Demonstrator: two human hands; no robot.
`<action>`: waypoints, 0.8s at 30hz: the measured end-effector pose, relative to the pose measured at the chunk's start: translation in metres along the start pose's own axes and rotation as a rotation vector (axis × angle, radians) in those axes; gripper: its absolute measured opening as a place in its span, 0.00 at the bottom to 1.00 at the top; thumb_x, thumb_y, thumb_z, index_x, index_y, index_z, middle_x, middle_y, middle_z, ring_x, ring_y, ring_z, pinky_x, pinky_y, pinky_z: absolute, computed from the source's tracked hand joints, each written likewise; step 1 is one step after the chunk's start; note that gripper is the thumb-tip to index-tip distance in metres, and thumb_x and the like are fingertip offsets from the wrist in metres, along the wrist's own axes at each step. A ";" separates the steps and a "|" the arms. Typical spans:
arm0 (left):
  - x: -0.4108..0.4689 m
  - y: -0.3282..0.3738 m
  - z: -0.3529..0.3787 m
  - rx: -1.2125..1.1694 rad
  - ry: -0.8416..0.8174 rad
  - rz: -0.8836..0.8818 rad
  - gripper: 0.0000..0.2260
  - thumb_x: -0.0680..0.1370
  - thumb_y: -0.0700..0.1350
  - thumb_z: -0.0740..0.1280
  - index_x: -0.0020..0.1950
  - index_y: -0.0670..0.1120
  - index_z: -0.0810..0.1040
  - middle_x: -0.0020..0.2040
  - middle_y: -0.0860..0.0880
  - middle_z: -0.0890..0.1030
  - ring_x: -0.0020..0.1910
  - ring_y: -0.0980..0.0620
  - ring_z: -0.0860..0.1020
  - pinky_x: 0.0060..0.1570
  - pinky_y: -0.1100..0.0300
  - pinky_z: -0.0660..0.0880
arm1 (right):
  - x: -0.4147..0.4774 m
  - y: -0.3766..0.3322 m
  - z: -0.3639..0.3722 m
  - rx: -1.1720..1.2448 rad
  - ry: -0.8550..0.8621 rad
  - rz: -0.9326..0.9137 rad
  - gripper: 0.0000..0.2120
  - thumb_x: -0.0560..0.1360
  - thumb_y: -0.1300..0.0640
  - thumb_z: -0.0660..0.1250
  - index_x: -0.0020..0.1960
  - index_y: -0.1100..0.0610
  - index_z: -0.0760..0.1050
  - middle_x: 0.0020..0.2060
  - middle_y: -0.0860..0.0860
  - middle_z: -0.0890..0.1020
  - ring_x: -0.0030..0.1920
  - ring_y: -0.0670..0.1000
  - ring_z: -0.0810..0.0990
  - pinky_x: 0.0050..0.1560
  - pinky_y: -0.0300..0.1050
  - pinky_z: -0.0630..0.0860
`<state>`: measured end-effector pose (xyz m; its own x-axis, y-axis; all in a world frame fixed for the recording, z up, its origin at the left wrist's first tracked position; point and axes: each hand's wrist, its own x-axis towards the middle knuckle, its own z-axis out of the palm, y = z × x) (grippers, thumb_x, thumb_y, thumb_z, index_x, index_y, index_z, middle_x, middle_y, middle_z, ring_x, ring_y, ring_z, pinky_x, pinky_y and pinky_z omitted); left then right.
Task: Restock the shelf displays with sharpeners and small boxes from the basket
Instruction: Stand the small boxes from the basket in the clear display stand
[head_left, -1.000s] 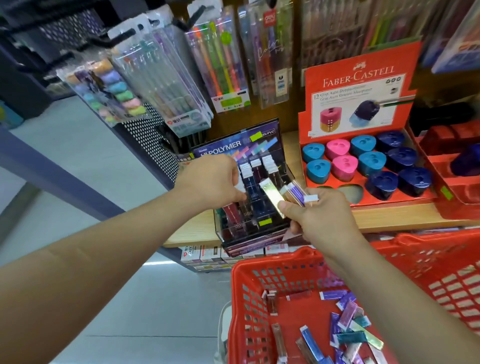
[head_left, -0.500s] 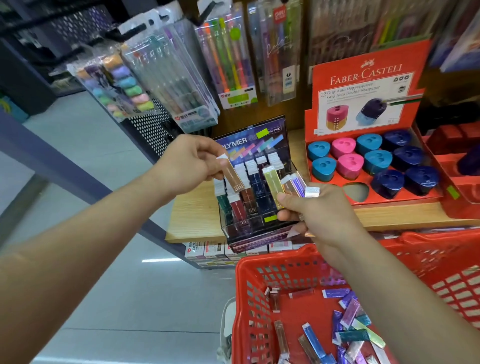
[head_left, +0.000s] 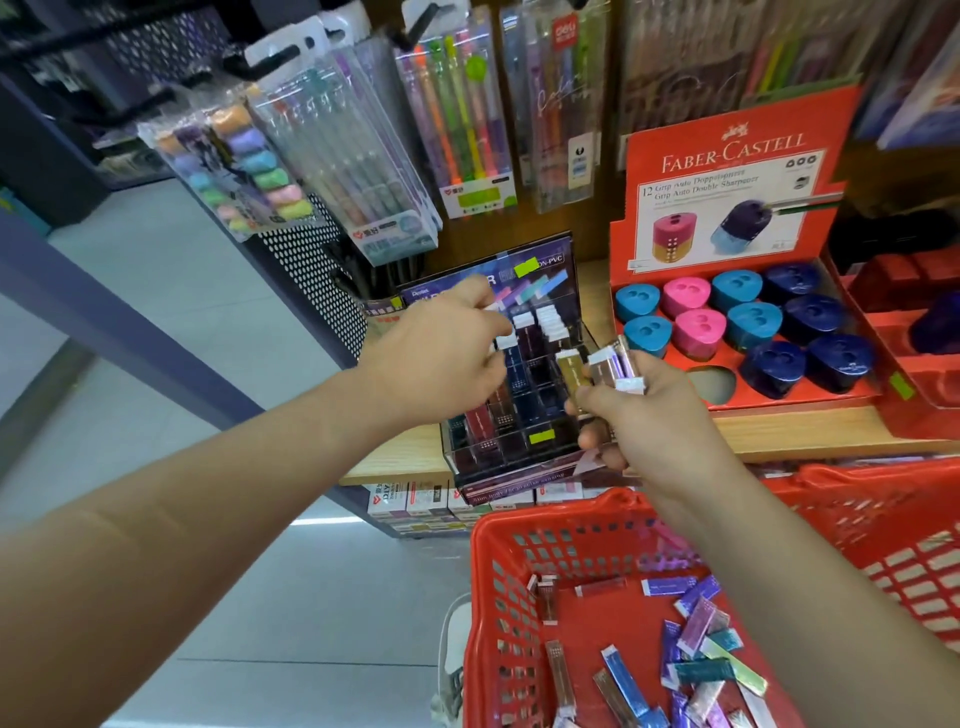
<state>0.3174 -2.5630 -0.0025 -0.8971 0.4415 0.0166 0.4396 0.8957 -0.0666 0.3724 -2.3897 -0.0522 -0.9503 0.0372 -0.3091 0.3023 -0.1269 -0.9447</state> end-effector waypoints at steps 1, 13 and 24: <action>0.001 0.003 0.001 0.063 -0.015 0.032 0.16 0.77 0.51 0.65 0.63 0.47 0.76 0.57 0.48 0.69 0.53 0.46 0.75 0.49 0.52 0.75 | -0.001 0.000 -0.001 0.005 -0.001 -0.003 0.06 0.77 0.66 0.64 0.50 0.57 0.74 0.39 0.54 0.81 0.22 0.44 0.73 0.20 0.36 0.66; 0.023 -0.001 0.009 0.061 -0.138 -0.052 0.15 0.73 0.53 0.72 0.56 0.49 0.81 0.52 0.49 0.78 0.52 0.48 0.76 0.49 0.54 0.74 | -0.007 0.005 -0.013 0.056 -0.021 -0.036 0.08 0.75 0.67 0.67 0.45 0.55 0.73 0.43 0.61 0.81 0.24 0.46 0.74 0.20 0.36 0.64; -0.003 -0.020 -0.042 -0.808 0.059 -0.282 0.05 0.71 0.39 0.74 0.44 0.48 0.83 0.36 0.43 0.77 0.36 0.47 0.81 0.47 0.49 0.81 | -0.004 0.008 -0.012 0.136 -0.036 0.003 0.20 0.74 0.58 0.72 0.63 0.63 0.73 0.46 0.57 0.86 0.31 0.41 0.77 0.21 0.34 0.66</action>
<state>0.3136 -2.5798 0.0403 -0.9836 0.1790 -0.0214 0.1171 0.7249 0.6788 0.3791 -2.3787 -0.0598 -0.9522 0.0013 -0.3055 0.2947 -0.2604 -0.9194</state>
